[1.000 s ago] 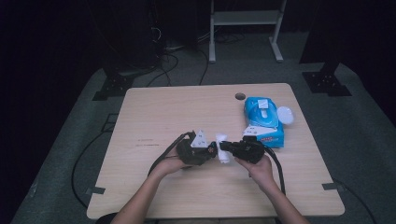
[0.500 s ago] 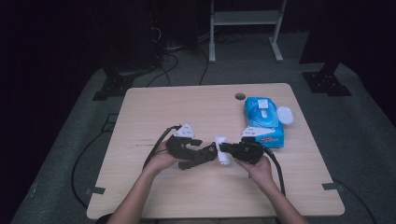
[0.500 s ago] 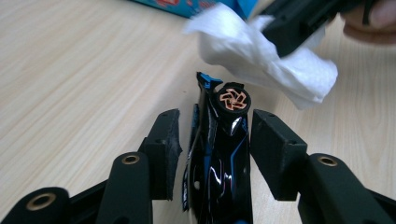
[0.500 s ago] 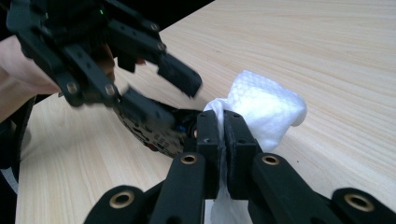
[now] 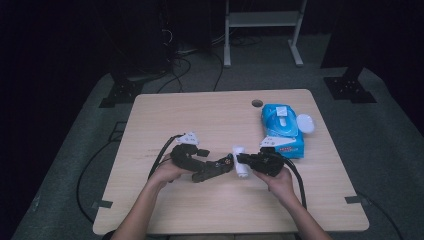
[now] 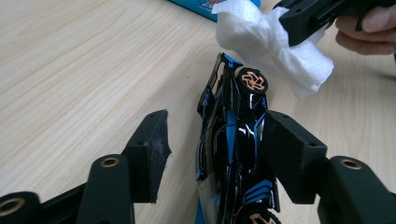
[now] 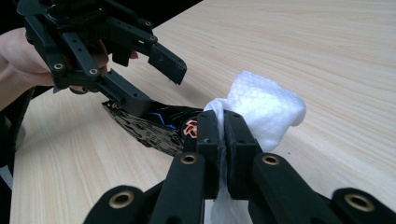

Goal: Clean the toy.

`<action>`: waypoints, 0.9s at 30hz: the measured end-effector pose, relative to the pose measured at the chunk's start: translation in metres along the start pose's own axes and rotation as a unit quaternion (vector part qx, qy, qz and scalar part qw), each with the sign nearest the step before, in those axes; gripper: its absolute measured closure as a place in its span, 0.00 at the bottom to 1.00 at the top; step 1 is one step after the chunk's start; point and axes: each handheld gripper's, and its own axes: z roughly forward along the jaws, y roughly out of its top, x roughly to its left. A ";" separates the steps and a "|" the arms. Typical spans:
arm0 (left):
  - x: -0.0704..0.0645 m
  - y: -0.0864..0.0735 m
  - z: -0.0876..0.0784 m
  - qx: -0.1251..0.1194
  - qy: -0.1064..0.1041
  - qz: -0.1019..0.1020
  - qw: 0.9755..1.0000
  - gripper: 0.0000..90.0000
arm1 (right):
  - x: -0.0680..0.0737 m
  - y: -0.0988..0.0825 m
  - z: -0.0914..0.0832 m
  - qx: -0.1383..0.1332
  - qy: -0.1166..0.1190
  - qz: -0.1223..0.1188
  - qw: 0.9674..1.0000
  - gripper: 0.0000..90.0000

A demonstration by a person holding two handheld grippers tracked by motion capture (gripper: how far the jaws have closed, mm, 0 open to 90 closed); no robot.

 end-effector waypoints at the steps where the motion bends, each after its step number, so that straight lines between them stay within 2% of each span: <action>1: -0.004 0.001 0.001 0.002 0.005 0.012 1.000 0.41 | -0.001 0.000 -0.003 -0.001 -0.003 -0.001 1.000 0.95; 5: -0.017 0.003 0.002 0.012 0.017 0.050 0.999 0.40 | -0.004 0.000 -0.008 -0.004 -0.008 -0.001 1.000 0.95; 6: -0.017 0.003 0.002 0.012 0.017 0.050 0.999 0.39 | -0.004 0.000 -0.008 -0.004 -0.008 -0.001 1.000 0.95; 7: -0.026 0.003 0.005 0.019 0.020 0.065 0.998 0.38 | -0.004 -0.001 -0.010 0.000 -0.010 -0.001 1.000 0.95; 11: -0.041 0.001 0.013 0.034 0.028 0.097 0.994 0.34 | -0.004 -0.001 -0.013 0.004 -0.015 -0.007 1.000 0.95; 12: -0.045 -0.001 0.019 0.048 0.038 0.111 0.992 0.34 | -0.004 -0.002 -0.014 0.006 -0.015 -0.008 1.000 0.95; 13: -0.045 -0.001 0.019 0.048 0.038 0.111 0.992 0.33 | -0.004 -0.002 -0.014 0.006 -0.015 -0.008 1.000 0.95; 14: -0.047 -0.003 0.022 0.056 0.045 0.119 0.990 0.33 | -0.004 -0.002 -0.016 0.008 -0.019 -0.012 1.000 0.95; 16: -0.049 -0.008 0.031 0.078 0.058 0.134 0.986 0.33 | -0.005 -0.003 -0.018 0.009 -0.021 -0.011 1.000 0.95; 17: -0.049 -0.010 0.036 0.085 0.057 0.135 0.986 0.32 | -0.007 -0.004 -0.019 0.011 -0.025 -0.010 1.000 0.95; 19: -0.049 -0.012 0.043 0.089 0.070 0.146 0.983 0.31 | -0.010 -0.007 -0.022 0.016 -0.031 -0.009 0.999 0.95; 27: -0.050 -0.013 0.044 0.088 0.077 0.153 0.981 0.28 | -0.019 -0.018 -0.042 0.031 -0.047 -0.014 0.998 0.95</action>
